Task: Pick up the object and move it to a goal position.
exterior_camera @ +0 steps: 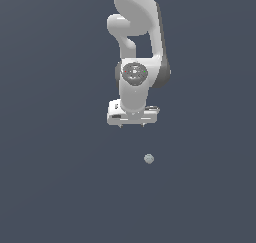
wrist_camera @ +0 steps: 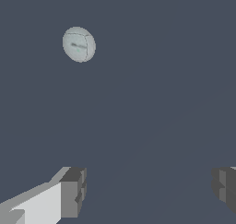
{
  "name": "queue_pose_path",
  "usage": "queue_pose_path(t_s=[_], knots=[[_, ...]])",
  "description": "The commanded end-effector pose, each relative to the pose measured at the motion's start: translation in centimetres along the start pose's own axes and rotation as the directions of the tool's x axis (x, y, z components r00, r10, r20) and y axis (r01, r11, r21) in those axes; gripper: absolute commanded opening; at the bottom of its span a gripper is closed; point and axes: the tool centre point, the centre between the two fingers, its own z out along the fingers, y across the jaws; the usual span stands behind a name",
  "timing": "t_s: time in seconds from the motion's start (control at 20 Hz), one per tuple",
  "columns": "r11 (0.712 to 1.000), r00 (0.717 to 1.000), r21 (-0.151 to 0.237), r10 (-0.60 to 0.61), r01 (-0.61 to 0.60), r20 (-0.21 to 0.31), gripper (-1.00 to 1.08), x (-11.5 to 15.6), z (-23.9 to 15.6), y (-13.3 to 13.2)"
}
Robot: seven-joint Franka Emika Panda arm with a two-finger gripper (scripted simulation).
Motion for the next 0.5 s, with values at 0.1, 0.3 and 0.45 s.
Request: queue_pose_path(t_s=[0.1, 0.3, 0.45], knots=[[1.0, 1.0, 0.001, -0.002, 0.002, 0.0, 1.0, 0.1, 0.0, -0.1], [1.0, 1.0, 0.006, -0.016, 0.016, -0.003, 1.0, 0.5, 0.0, -1.2], [1.0, 1.0, 0.01, -0.025, 0.025, -0.004, 1.0, 0.7, 0.0, -1.9]])
